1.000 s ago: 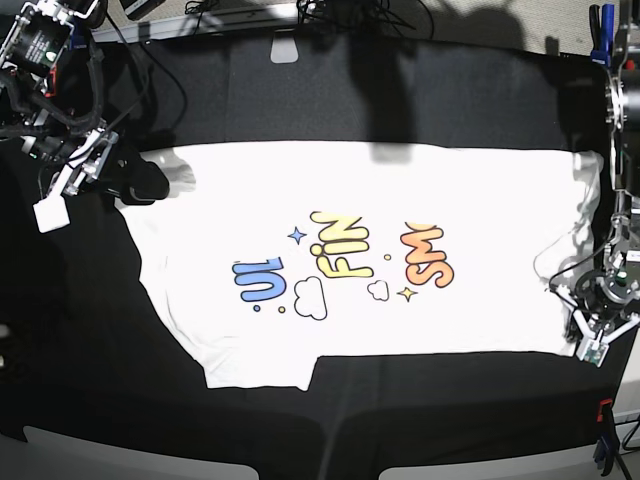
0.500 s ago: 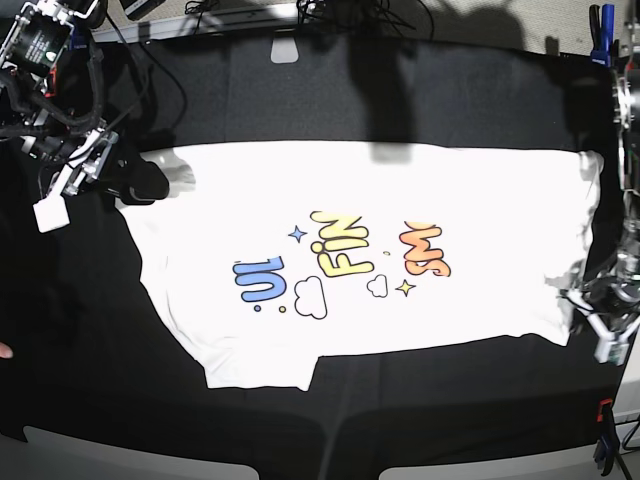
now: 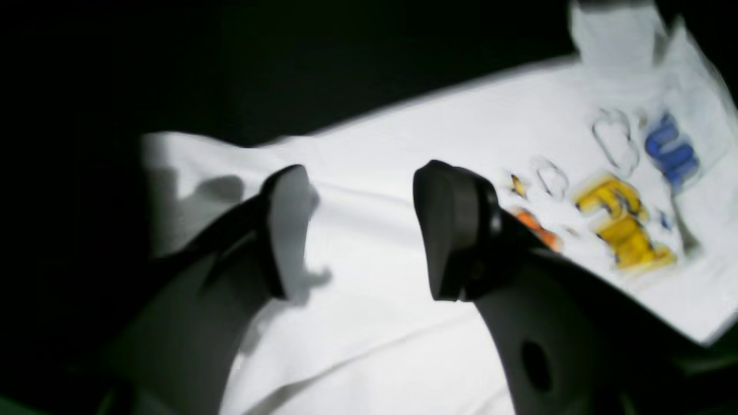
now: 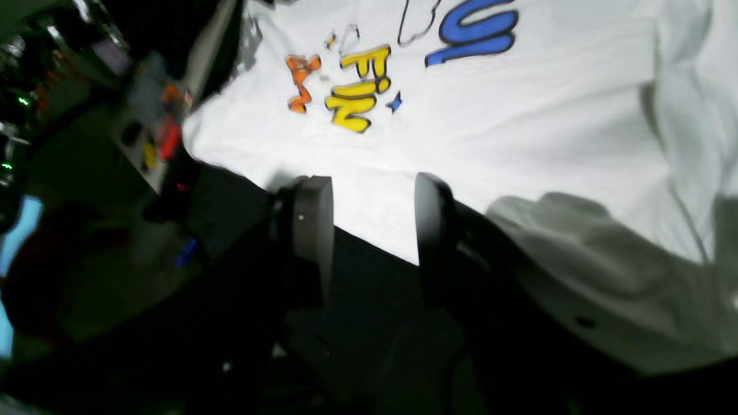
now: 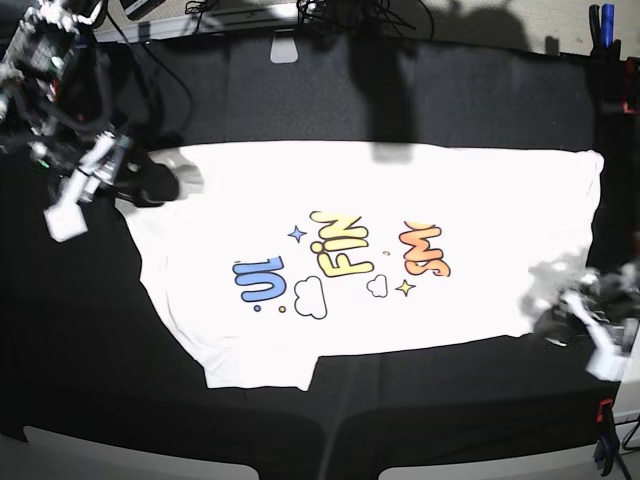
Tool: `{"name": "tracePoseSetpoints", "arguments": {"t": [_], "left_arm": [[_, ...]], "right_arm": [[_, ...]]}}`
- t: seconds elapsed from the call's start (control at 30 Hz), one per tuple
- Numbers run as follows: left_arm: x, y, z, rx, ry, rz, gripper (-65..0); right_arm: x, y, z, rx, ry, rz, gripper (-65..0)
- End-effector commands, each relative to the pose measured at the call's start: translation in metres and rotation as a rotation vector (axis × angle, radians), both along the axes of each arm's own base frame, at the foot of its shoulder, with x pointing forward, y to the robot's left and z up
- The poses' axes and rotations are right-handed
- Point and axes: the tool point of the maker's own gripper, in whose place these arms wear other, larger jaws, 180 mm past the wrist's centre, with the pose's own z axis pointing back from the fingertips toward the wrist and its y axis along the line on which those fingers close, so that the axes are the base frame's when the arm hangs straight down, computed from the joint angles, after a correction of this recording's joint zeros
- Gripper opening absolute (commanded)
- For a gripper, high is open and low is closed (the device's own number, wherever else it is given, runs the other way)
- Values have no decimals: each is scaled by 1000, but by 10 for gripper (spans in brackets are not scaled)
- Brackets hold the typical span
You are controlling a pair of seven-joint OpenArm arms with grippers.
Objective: Layout the t-shirt on the table in an organized manner, then fold the t-shirt properly
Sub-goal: 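Grasp the shoulder edges of the t-shirt with both grippers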
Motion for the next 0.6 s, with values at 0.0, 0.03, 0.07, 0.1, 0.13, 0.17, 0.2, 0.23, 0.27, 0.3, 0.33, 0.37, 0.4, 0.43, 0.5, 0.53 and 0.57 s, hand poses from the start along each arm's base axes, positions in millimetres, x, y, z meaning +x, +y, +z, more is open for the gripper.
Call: {"name": "tracePoseSetpoints", "arguments": {"t": [0.0, 0.03, 0.07, 0.1, 0.13, 0.17, 0.2, 0.23, 0.27, 0.3, 0.33, 0.37, 0.4, 0.43, 0.5, 0.53, 0.57], "left_arm": [[4, -10, 24, -6, -89, -28, -354], [-1, -23, 23, 4, -109, -54, -354], [-7, -36, 24, 14, -134, -77, -354], [-12, -47, 24, 31, -158, -99, -354], [-18, -56, 26, 49, -181, -120, -354], [-24, -64, 27, 71, -199, -141, -354], [-31, -71, 30, 86, -217, -162, -354], [-38, -77, 32, 98, -232, -179, -354], [-46, -83, 35, 103, -247, -197, -354], [-54, -90, 37, 101, -257, -215, -354], [-63, -96, 39, 99, -263, -233, -354], [-71, -101, 39, 96, -266, -249, -354], [-80, -105, 37, 94, -264, -263, -354], [-88, -108, 34, 104, -260, -273, -356], [-102, -106, 19, 179, -241, -283, -358], [-109, -102, 8, 231, -225, -285, -358], [-116, -96, -5, 288, -204, -284, -358]], "right_arm": [[12, 3, 11, -34, -48, 29, -423], [16, 8, 5, -86, -30, 62, -423], [19, 14, -1, -137, -14, 103, -423], [20, 20, -6, -189, 1, 151, -423], [20, 27, -12, -243, 17, 204, -423], [18, 32, -18, -297, 32, 259, -423], [14, 38, -24, -347, 46, 314, -423], [8, 44, -29, -389, 55, 368, -423], [3, 50, -33, -428, 61, 416, -423], [-3, 55, -36, -466, 61, 457, -424], [-8, 59, -39, -502, 58, 491, -424], [-12, 63, -39, -535, 48, 515, -424], [-16, 66, -39, -562, 36, 533, -424], [-20, 68, -37, -584, 24, 546, -424], [-29, 70, -33, -619, -3, 556, -424], [-34, 71, -32, -636, -15, 559, -424], [-40, 71, -30, -649, -24, 565, -424]]}}
